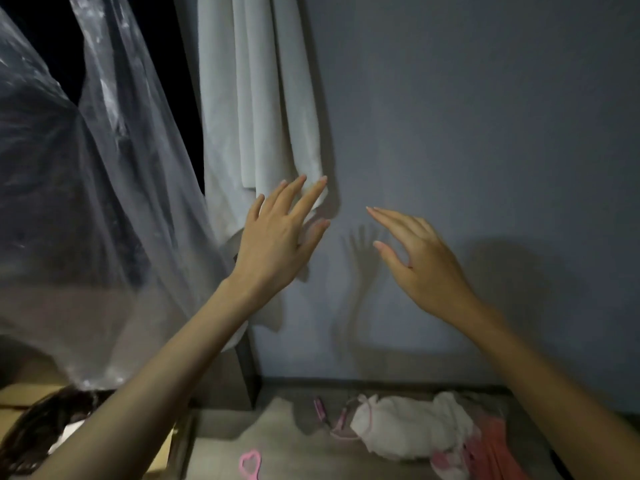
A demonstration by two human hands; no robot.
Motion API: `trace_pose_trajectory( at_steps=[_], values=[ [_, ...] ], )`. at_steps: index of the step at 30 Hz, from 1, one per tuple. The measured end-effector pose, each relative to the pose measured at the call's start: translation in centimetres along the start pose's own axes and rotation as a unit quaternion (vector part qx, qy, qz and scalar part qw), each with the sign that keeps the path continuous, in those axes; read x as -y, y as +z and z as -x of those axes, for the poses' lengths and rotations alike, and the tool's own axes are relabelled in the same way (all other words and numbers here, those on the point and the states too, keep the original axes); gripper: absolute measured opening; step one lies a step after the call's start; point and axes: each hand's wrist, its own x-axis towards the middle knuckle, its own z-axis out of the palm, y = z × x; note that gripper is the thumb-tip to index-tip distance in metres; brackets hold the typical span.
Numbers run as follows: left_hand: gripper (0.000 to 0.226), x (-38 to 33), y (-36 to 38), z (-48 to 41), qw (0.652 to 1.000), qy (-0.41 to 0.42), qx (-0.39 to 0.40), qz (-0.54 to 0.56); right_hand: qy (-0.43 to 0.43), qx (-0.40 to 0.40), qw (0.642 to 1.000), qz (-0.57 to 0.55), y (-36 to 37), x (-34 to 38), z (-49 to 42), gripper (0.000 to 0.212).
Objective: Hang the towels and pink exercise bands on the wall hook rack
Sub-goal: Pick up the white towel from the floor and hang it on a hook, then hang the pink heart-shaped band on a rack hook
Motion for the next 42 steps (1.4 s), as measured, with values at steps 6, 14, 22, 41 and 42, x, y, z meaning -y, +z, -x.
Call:
trace_pose_trajectory(
  at_steps=[6, 14, 22, 41, 42],
  values=[
    [0.056, -2.3, 1.4, 8.1, 0.996, -0.062, 0.060, 0.019, 0.048, 0.070, 0.996, -0.038, 1.9, 0.7, 7.8, 0.046],
    [0.054, -0.4, 1.2, 19.3, 0.984, -0.123, 0.125, 0.026, 0.089, 0.155, 0.979, -0.098, 7.1, 4.0, 15.0, 0.040],
    [0.052, 9.6, 4.7, 28.5, 0.961, -0.176, 0.211, 0.034, 0.171, 0.231, 0.948, -0.140, 17.8, 7.4, 18.2, 0.038],
    [0.047, 27.6, 30.1, 49.5, 0.795, -0.423, 0.409, 0.145, 0.386, 0.376, 0.821, -0.189, 52.9, 6.6, 28.7, 0.035],
    [0.047, 28.1, 32.2, 51.3, 0.790, -0.431, 0.411, 0.147, 0.382, 0.372, 0.824, -0.193, 55.0, 6.0, 30.2, 0.035]
  ],
)
